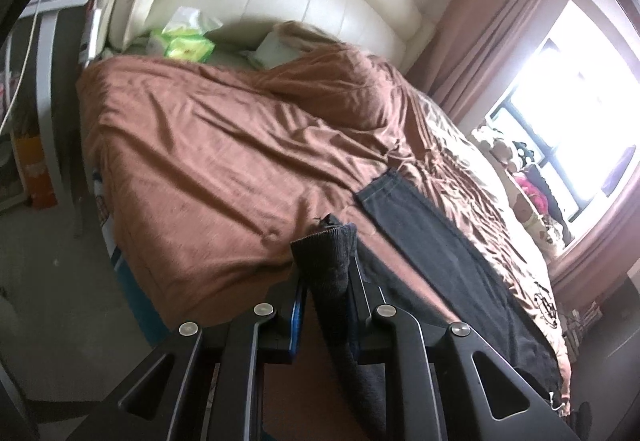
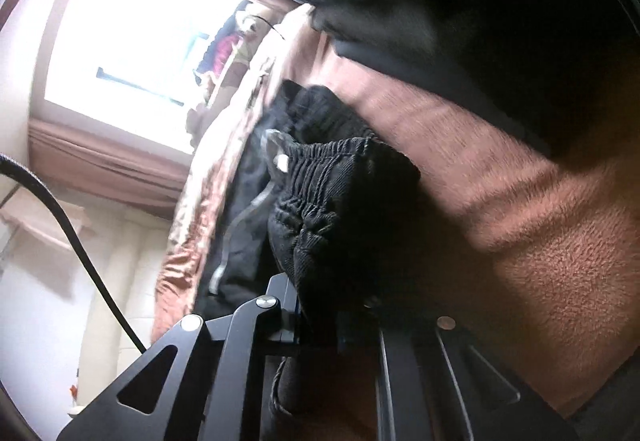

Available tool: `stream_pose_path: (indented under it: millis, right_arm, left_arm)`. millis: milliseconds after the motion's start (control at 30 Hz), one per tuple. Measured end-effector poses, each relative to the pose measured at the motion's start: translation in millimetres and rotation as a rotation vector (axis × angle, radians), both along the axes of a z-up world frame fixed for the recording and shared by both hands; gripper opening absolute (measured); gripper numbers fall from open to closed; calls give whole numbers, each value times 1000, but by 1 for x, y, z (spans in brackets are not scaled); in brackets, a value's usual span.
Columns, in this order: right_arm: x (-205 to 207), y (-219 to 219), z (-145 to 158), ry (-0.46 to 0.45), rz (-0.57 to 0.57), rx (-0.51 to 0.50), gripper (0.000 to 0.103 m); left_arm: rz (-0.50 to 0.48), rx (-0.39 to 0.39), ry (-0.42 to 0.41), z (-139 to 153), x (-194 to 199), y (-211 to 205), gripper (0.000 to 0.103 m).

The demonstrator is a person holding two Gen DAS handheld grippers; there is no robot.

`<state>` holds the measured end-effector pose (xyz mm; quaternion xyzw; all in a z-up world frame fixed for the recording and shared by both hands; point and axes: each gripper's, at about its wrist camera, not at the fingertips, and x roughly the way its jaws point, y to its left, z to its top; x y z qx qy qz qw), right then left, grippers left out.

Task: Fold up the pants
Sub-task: 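Grasp the waistband with the right tool while the left tool grasps a leg hem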

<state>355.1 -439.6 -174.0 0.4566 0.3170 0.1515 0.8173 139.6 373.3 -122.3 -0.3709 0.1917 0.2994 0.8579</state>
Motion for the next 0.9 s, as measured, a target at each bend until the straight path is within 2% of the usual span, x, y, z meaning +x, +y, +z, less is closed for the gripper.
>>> stream_pose_path:
  millis: [33,100,200,333,400,467,533,900]
  right_arm:
    - [1,2,6,-7,2,-16,8]
    - [4,7,14,-9,4,-64,8]
    - [3,13,29,-35,-15,-112,5]
    - [5,21,52,-73,-37,-140,3]
    - [5,26,62,-80,-47,-157,2]
    - [7,26,71,-91,-70,-162,2]
    - [7,23,78,-107,-76,-136,2]
    - [30,35,105,-125,-95,-187,2]
  left_arm:
    - [-3,3,-3,3,2,-1,18]
    - [-9,9,-11,9,6,-1,7]
    - [-19,20,-16,18,12,0,5]
    - [-37,53,-18,31,23,-4,4]
    - [-18,73,-11,39,27,-3,4]
    - [2,60,-35,45,27,5,4]
    - [4,57,-49,53,31,13,4]
    - [-12,108,-59,92,88,34,4]
